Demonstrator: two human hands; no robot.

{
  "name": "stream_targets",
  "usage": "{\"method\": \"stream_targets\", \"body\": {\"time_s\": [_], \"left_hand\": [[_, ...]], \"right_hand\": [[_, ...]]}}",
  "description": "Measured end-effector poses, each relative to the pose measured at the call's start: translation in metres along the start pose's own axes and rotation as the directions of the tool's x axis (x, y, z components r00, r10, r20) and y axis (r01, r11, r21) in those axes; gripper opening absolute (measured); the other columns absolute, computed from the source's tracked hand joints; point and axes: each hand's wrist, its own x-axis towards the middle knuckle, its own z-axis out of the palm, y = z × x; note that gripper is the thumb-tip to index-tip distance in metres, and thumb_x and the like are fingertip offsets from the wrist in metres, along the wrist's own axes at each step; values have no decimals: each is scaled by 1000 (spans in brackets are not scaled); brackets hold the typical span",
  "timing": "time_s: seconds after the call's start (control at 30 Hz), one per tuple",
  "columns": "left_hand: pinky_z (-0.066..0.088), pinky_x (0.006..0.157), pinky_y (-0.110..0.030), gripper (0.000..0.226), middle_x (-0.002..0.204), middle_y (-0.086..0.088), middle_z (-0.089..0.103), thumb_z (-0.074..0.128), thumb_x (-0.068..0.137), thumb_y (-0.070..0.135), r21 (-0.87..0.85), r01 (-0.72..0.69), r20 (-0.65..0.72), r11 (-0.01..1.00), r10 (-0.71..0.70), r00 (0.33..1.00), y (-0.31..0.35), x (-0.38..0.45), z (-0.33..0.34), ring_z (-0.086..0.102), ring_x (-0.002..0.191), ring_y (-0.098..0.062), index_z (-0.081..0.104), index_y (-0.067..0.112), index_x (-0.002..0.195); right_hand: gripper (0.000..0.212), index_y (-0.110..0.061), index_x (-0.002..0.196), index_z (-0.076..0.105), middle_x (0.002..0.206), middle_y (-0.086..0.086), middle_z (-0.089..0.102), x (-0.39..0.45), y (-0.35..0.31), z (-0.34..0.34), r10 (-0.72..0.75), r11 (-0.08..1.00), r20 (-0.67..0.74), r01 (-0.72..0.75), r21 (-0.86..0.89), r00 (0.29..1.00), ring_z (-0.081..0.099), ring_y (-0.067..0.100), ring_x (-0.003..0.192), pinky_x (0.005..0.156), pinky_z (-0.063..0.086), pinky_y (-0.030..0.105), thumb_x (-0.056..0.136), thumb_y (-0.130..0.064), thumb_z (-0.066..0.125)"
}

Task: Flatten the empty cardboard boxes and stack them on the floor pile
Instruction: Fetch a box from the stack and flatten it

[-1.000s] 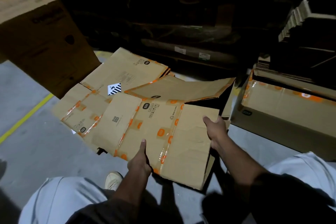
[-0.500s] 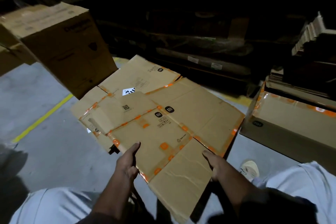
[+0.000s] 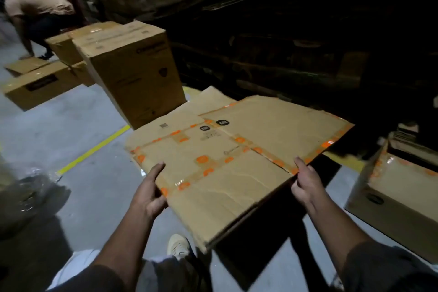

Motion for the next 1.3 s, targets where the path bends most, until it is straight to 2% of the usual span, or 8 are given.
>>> {"method": "stream_targets", "body": {"time_s": [0.17, 0.27, 0.4, 0.67, 0.87, 0.93, 1.1, 1.3], "left_hand": [[61, 62, -46, 38, 112, -21, 73, 69, 88, 18, 117, 42, 64, 992, -50, 997, 18, 15, 16, 75, 86, -33, 63, 4, 123], [62, 64, -42, 58, 121, -23, 69, 70, 81, 10, 175, 0, -13, 985, 2, 1000, 23, 36, -3, 75, 89, -31, 56, -1, 136], [63, 68, -46, 43, 116, -25, 70, 63, 92, 7, 121, -43, -66, 992, 51, 997, 32, 71, -29, 76, 85, -31, 56, -3, 133], [60, 82, -48, 29, 115, -18, 73, 64, 96, 16, 209, -178, -151, 962, 211, 966, 76, 183, -59, 74, 91, -29, 63, 8, 124], [46, 47, -22, 27, 70, -12, 67, 75, 89, 19, 388, -7, -405, 922, 178, 897, 46, 312, -92, 61, 55, -22, 62, -4, 94], [44, 51, -26, 13, 59, -10, 58, 70, 90, 6, 460, 130, -445, 879, 101, 890, 23, 345, -107, 53, 47, -22, 60, -3, 91], [49, 58, -37, 30, 77, -20, 62, 66, 83, 4, 609, 199, -447, 768, 126, 886, -17, 397, -154, 59, 61, -31, 53, -6, 108], [47, 101, -43, 37, 116, -7, 60, 73, 87, 2, 793, 66, -325, 606, 329, 887, -11, 364, -97, 56, 114, -31, 50, 7, 116]], "right_hand": [[62, -4, 150, 30, 143, 11, 41, 11, -5, 69, -76, 993, 45, 79, -85, 996, 41, 24, 133, 75, 41, 25, 101, -32, 57], [57, -6, 147, 32, 141, 10, 43, 29, 3, 102, -78, 991, 57, 84, -106, 995, 45, 24, 117, 90, 41, 37, 101, -30, 57], [56, -8, 148, 30, 140, 7, 40, 51, 21, 147, -55, 991, 100, 66, -120, 993, 40, 29, 130, 109, 32, 46, 102, -27, 55], [57, -6, 148, 31, 154, 10, 32, 144, 51, 265, -40, 979, 229, 84, -186, 973, 31, 30, 143, 114, 29, 53, 101, -25, 58], [80, -24, 159, 11, 158, 12, 26, 233, 132, 303, 115, 956, 144, -70, -285, 983, 52, 31, 114, 95, 50, 42, 96, 6, 50], [85, -27, 160, 5, 157, 14, 28, 248, 166, 302, 179, 926, 140, -118, -358, 974, 50, 31, 118, 100, 47, 44, 94, 6, 48], [95, -31, 159, -7, 164, 12, 16, 275, 210, 286, 263, 878, 205, -147, -455, 943, 41, 35, 138, 114, 38, 49, 94, 5, 52], [81, -22, 161, 6, 164, 7, 21, 256, 196, 276, 203, 758, 215, -14, -652, 955, 40, 29, 136, 108, 42, 44, 98, -6, 55]]}}
